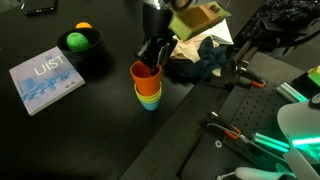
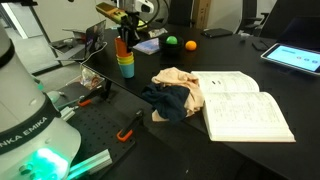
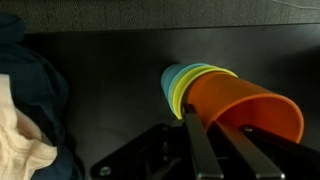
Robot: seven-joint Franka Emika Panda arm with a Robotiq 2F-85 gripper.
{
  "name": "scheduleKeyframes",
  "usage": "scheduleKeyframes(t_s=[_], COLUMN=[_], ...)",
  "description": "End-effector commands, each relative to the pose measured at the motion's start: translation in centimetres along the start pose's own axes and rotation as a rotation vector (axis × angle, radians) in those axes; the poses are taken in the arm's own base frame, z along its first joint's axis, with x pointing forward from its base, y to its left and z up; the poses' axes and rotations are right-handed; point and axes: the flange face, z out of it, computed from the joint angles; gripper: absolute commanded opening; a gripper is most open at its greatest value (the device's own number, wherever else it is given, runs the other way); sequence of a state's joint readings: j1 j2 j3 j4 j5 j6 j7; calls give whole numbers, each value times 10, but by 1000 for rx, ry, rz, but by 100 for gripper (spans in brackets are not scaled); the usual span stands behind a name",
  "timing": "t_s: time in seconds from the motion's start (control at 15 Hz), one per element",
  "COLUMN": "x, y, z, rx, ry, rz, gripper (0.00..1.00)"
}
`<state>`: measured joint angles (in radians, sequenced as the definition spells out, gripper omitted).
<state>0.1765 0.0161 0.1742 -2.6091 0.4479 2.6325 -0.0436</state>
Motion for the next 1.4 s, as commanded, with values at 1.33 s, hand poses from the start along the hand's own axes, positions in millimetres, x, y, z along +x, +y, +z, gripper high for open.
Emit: scheduleKeyframes(t_s=[1.33], x=[8], y=[-13], z=[22], rx=[-21], ry=[145], rz=[-66], gripper=[1])
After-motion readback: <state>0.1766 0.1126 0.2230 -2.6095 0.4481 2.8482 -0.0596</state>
